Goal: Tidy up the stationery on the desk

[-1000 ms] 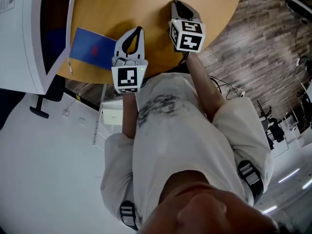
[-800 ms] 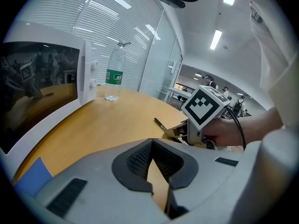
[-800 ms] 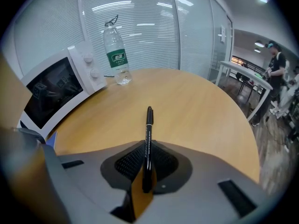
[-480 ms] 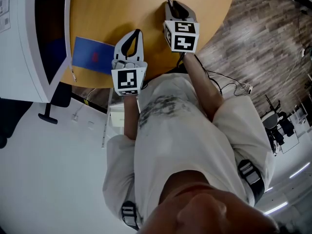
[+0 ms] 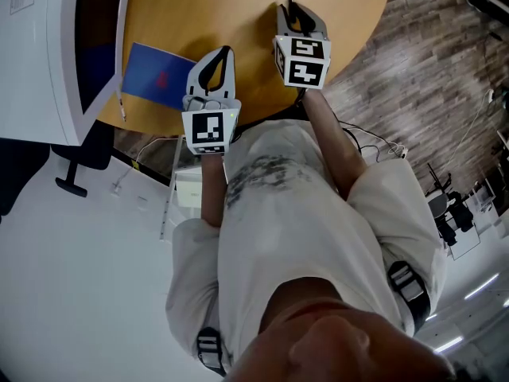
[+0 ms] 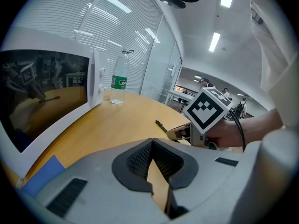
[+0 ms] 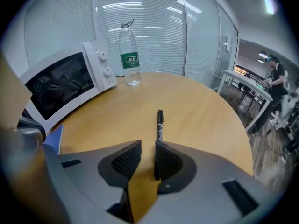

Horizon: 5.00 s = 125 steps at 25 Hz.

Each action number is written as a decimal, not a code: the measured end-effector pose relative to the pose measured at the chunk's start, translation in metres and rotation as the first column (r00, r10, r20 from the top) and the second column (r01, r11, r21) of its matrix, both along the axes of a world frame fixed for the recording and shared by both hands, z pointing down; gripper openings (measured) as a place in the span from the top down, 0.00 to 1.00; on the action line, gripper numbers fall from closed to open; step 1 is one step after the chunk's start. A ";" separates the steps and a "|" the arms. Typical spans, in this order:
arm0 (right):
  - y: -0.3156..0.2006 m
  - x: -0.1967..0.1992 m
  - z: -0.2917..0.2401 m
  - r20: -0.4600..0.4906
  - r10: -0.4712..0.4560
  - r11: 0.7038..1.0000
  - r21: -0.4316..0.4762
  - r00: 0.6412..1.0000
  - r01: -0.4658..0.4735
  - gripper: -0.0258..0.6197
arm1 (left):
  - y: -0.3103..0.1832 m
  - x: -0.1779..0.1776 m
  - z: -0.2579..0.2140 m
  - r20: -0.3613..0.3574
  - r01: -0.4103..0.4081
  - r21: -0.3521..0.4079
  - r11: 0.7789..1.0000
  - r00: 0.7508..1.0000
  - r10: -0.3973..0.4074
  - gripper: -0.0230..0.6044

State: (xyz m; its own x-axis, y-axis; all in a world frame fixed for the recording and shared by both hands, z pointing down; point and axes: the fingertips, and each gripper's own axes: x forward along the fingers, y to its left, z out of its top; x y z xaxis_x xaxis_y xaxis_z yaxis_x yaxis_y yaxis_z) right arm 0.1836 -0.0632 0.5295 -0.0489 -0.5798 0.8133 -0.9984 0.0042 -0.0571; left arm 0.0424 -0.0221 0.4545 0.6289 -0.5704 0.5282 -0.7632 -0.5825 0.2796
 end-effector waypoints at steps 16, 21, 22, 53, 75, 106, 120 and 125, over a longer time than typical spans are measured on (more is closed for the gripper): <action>0.029 -0.147 -0.022 0.044 -0.261 0.965 0.040 0.964 0.260 0.73 | 0.039 -0.106 -0.015 0.036 0.119 0.039 0.992 0.992 -0.121 0.95; 0.047 -0.214 -0.025 0.072 -0.369 0.929 0.043 0.927 0.366 0.74 | 0.052 -0.148 -0.017 0.026 0.197 0.048 0.979 0.980 -0.198 0.95; 0.050 -0.225 -0.025 0.076 -0.384 0.923 0.042 0.920 0.382 0.74 | 0.055 -0.157 -0.018 0.024 0.209 0.049 0.977 0.977 -0.210 0.95; 0.102 -0.373 0.004 0.167 -0.622 0.773 -0.025 0.765 0.634 0.74 | 0.073 -0.342 0.062 0.261 0.380 0.012 0.925 0.892 -0.369 0.81; 0.110 -0.359 -0.001 0.155 -0.598 0.796 0.005 0.786 0.605 0.74 | 0.086 -0.337 0.096 0.322 0.353 -0.082 0.932 0.894 -0.311 0.87; 0.093 -0.170 -0.031 0.124 -0.501 0.865 0.067 0.856 0.497 0.74 | 0.060 -0.138 0.039 0.215 0.290 -0.071 0.955 0.939 -0.269 0.87; 0.055 -0.067 -0.029 0.121 -0.425 0.905 0.074 0.897 0.419 0.74 | 0.019 -0.030 0.050 0.210 0.235 -0.109 0.966 0.955 -0.208 0.87; 0.045 -0.038 -0.027 0.119 -0.408 0.913 0.070 0.905 0.403 0.74 | 0.006 0.002 0.054 0.209 0.217 -0.123 0.968 0.960 -0.188 0.87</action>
State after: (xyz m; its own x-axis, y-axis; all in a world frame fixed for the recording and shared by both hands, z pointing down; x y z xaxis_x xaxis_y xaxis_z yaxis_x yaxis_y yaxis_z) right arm 0.1458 -0.0183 0.5023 -0.3893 -0.5219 0.7590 -0.8940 0.4124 -0.1750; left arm 0.0445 -0.0163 0.5089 0.3852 -0.5845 0.7141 -0.9088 -0.3749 0.1834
